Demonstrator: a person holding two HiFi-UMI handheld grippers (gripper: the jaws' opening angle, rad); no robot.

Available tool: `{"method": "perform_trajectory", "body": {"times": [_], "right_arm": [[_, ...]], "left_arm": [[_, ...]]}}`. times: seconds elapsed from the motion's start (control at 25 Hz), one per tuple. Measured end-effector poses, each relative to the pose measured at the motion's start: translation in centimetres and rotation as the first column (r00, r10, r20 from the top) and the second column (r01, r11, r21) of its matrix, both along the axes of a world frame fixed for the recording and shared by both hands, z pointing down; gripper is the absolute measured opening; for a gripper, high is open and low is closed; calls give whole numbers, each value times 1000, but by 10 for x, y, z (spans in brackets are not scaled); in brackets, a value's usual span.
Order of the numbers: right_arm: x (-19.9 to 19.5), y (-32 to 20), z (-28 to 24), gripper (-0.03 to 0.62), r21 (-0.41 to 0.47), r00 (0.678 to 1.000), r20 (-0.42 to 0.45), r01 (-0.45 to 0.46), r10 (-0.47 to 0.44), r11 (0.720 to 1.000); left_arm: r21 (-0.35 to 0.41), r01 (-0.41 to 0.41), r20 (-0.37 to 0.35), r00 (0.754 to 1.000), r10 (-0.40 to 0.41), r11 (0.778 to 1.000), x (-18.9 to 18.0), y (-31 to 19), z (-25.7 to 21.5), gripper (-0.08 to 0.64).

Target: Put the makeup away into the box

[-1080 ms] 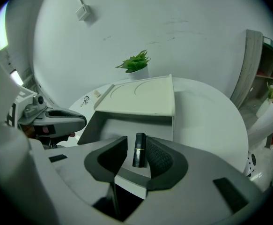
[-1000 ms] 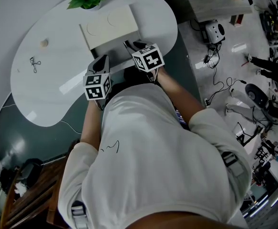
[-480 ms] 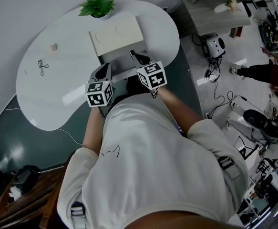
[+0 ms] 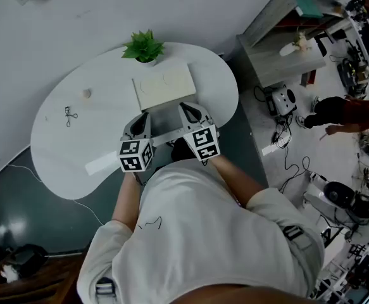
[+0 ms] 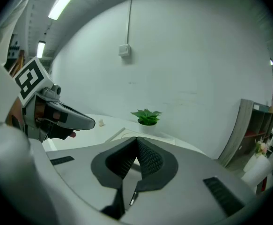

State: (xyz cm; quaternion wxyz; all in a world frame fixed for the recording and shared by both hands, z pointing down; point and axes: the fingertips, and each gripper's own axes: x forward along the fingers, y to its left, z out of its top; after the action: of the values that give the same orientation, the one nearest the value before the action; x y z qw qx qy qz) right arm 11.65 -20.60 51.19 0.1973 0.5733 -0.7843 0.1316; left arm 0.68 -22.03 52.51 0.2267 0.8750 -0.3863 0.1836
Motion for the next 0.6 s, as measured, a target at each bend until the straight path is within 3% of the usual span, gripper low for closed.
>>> {"method": "perform_trajectory", "body": {"times": [0.28,0.6], "right_arm": [[1,-16,-63,-2,132,1000,2,-23,23,991],[26,-27,-142,-2,296,996,6,-87,90,951]], "left_arm": [[139,44,-44,998,-38,989,-9,-19,-57,21],[321,88,-102,993,-58,943,-23,-33,-142,21]]}}
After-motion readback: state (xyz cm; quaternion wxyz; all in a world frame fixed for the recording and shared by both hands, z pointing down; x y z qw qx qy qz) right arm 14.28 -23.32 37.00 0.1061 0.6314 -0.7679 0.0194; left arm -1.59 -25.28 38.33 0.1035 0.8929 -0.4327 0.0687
